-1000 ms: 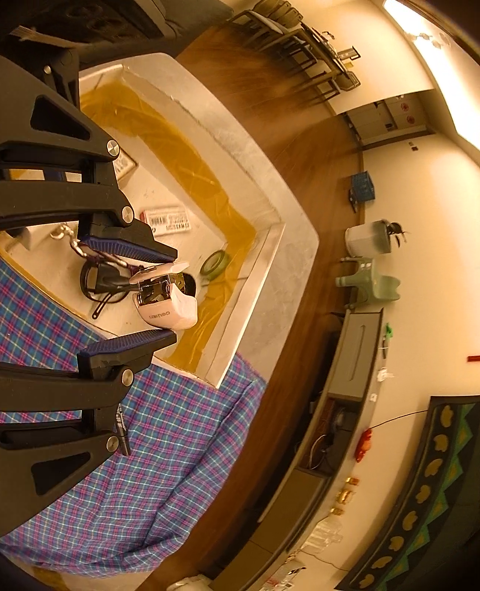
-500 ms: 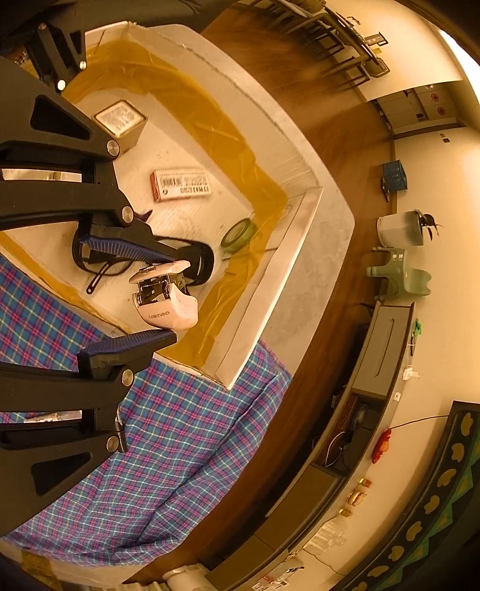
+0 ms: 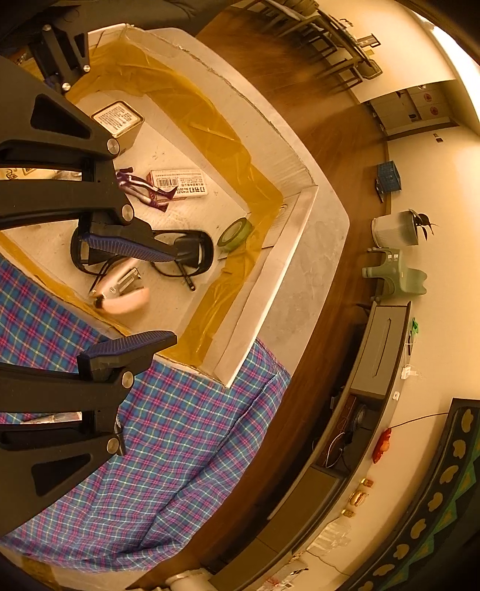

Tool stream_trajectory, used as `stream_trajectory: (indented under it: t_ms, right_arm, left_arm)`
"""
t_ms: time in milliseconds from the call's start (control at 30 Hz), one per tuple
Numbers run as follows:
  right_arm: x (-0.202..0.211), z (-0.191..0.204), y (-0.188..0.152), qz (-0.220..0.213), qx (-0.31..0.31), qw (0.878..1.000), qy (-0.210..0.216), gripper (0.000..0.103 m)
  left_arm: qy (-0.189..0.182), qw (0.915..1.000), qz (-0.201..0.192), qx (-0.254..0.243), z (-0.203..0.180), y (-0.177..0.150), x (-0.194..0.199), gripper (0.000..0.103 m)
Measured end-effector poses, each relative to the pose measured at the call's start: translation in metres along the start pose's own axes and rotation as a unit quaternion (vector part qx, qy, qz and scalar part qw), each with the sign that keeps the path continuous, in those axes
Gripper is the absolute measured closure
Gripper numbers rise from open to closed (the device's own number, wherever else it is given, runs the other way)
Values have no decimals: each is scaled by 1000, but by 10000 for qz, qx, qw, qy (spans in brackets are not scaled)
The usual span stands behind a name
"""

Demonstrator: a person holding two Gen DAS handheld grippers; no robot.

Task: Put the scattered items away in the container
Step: 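Open the left tool to drop the charger while the right tool releases the stapler into the box, then move both tools back over the shirt toward the black marker and glue tube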

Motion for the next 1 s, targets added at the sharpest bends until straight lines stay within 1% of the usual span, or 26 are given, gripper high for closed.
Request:
stream_trajectory:
  t_ms: [200,400,600,767,900,1000]
  right_arm:
    - [16,4,-5,-105,-45,9998,163,62]
    - [41,6,-14,-257,-160,9987,404,60]
    - [67,5,-26,-418,-374,9951,808,59]
    - [87,2,-43,-577,-558,9896,1192,59]
    - [102,-11,-57,-755,-766,9860,1274,59]
    - [110,-30,-65,-910,-969,9841,1182,59]
  left_arm:
    - [35,9999,-156,-58,-2,4,8,46]
    - [177,9991,-319,-213,-6,6,14,46]
    - [330,9974,-569,-280,-7,9,24,46]
    - [358,9943,-898,-449,-16,11,36,46]
    - [261,9923,-1075,-553,-26,12,43,46]
    - [183,9910,-1161,-649,-35,13,44,46]
Point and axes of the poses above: each gripper's, at about its wrist camera, not at the fingertips, and x roughly against the way its jaws point, z to its left, y to its top, the point moved 2 cm from there along -x, roughly the way its jaws point, and after that the axes turned 5 degrees about -x, right-handed, at the moved point
